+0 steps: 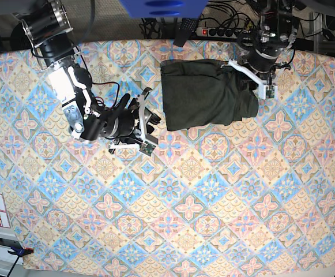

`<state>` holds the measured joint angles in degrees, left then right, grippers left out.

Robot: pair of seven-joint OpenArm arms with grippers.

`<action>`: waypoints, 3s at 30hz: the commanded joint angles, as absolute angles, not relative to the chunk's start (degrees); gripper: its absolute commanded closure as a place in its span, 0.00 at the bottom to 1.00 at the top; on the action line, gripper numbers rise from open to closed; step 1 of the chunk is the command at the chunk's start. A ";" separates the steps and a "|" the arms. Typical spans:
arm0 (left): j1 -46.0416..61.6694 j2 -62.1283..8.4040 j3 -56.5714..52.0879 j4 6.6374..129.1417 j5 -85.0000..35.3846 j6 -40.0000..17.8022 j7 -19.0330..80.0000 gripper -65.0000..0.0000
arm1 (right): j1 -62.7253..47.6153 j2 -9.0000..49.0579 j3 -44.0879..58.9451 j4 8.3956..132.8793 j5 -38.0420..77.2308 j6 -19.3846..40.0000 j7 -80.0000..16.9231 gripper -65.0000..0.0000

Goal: Fold the T-shirt properly
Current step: 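Pull the grasped bundle edge outward with the left gripper, then release, then grasp the bundle edge nearest the right gripper and lift it, then hold the bundle with both grippers and rotate it on the table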

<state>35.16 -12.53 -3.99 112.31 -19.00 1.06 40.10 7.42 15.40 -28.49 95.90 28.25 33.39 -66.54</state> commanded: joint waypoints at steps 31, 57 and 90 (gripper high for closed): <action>42.59 -14.81 -6.37 114.24 -26.33 -4.70 39.34 0.92 | 15.16 12.97 -45.14 90.95 20.70 33.71 -65.45 0.88; 30.02 -14.46 3.12 100.00 -25.98 -4.62 39.16 1.00 | 19.38 -1.71 -49.71 75.56 10.68 33.71 -53.85 0.91; 11.21 -14.37 11.12 85.05 -12.79 -4.53 39.08 1.00 | 17.19 11.91 -49.45 74.86 0.75 33.71 -54.90 0.91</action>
